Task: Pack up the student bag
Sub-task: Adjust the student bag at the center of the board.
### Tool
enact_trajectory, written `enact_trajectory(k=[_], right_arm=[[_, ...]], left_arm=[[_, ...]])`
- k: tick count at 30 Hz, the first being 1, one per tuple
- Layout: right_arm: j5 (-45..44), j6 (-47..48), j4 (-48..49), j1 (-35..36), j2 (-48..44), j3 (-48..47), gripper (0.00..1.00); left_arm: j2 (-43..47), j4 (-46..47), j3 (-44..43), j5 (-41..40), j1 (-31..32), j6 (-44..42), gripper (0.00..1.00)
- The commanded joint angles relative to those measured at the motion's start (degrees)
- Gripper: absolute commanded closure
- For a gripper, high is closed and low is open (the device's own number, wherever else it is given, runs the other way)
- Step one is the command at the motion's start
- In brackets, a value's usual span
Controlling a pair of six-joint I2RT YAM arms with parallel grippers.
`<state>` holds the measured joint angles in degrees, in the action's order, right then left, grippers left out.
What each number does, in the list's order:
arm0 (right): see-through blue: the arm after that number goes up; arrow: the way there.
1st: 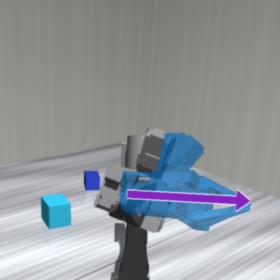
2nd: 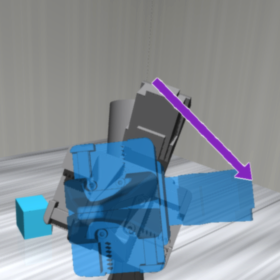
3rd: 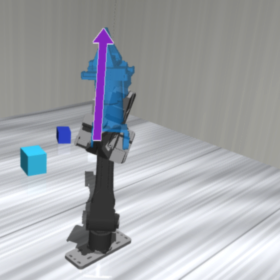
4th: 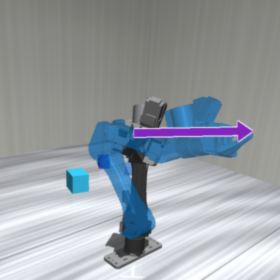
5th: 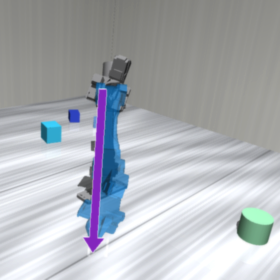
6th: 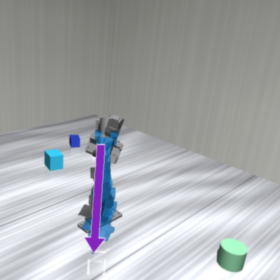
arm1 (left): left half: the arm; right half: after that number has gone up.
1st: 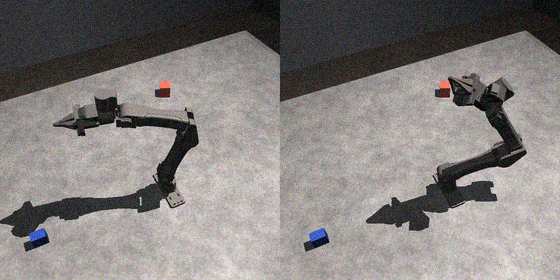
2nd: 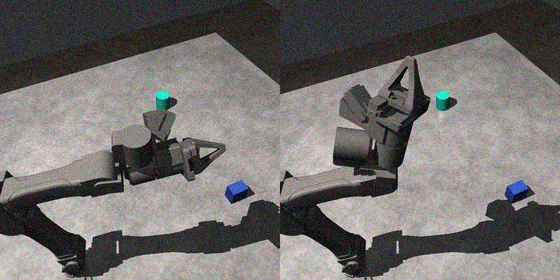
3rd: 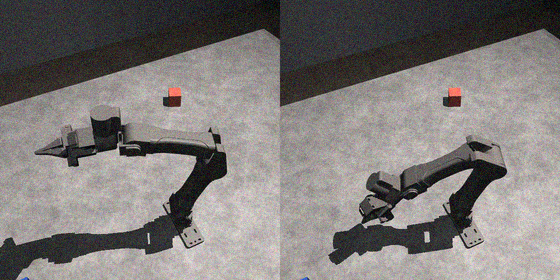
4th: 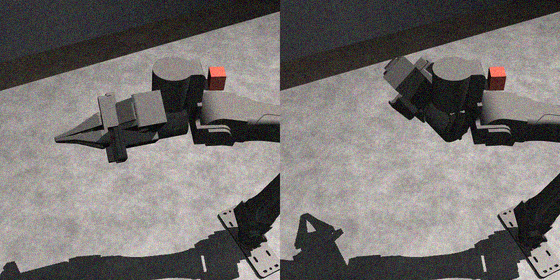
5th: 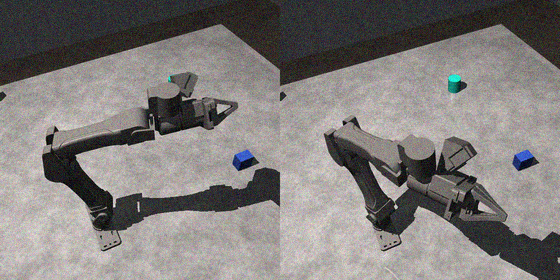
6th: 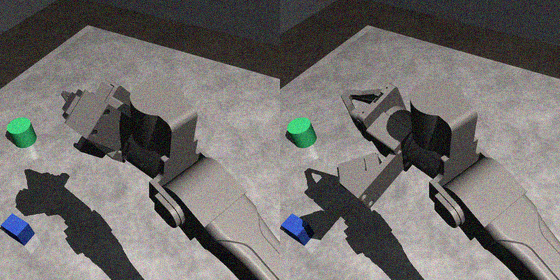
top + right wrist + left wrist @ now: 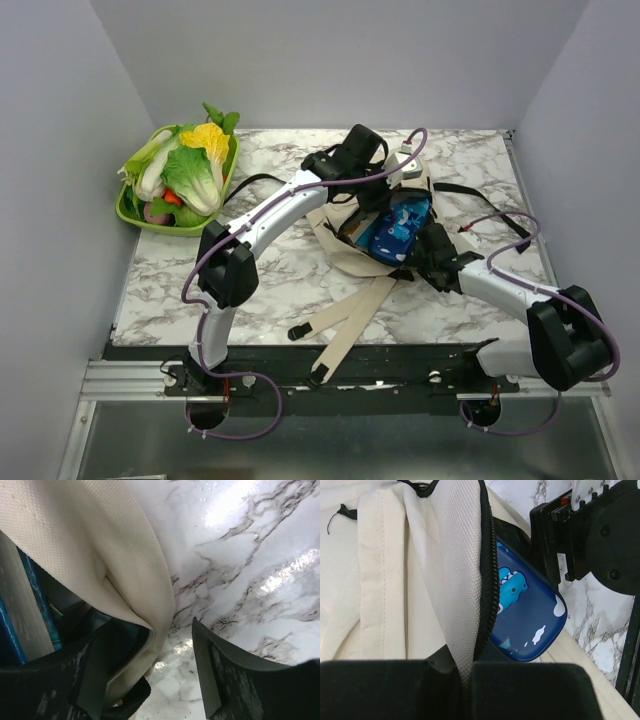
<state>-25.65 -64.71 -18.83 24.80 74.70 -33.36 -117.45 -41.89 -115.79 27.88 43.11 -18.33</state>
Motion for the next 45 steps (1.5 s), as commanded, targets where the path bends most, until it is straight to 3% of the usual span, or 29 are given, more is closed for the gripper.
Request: enact_trajectory(k=[1,4,8,12,20,25,28,32,37,40,45], right_arm=[[-0.5,-1.1,3.4,0.1,3.9,-2.1,0.31],[-0.2,-0.6,3.8,0.1,6.8,-2.9,0.42],[-0.7,-0.1,4.5,0.3,4.9,-1.1,0.65],[-0.4,0.6,4.2,0.3,1.0,0.3,0.99],[0.7,6.2,-0.1,1.3,-18.1,-4.1,0.99],[7.3,10.1,-4.5,1.6,-20.8,-15.9,1.0],[10.7,12.3,-6.9,1.5,-19.2,-25.4,0.99],[14.8,12.6,-9.1,1.6,-17.0,-33.2,0.99],[19.9,10.0,-7.4,1.6,-16.3,-32.4,0.99],[18.4,10.3,-8.0,1.6,-16.7,-30.8,0.99],[16.2,10.2,-12.4,1.6,-18.8,-26.4,0.99]], left_arm=[[3.0,-0.6,-0.1,2.9,-0.2,1.0,1.0],[3.1,-1.1,0.1,2.8,-0.3,0.7,1.0],[3.7,-0.9,1.2,2.4,-0.4,0.4,1.0],[4.0,-0.6,1.4,2.6,-0.6,0.6,1.0],[2.4,-2.9,-4.3,-0.6,-1.5,1.1,1.0],[-4.6,-10.2,-24.4,-6.7,-2.7,0.8,1.0],[-5.5,-10.8,-29.1,-9.6,-3.1,0.9,1.0],[-0.4,-6.1,-21.6,-9.0,-2.9,1.3,0.98],[3.5,-4.6,-9.3,-7.3,-1.5,0.5,0.98],[2.4,-7.3,-8.1,-5.6,-0.8,0.0,0.99],[2.0,-12.0,-6.4,3.7,1.2,-2.4,0.99]])
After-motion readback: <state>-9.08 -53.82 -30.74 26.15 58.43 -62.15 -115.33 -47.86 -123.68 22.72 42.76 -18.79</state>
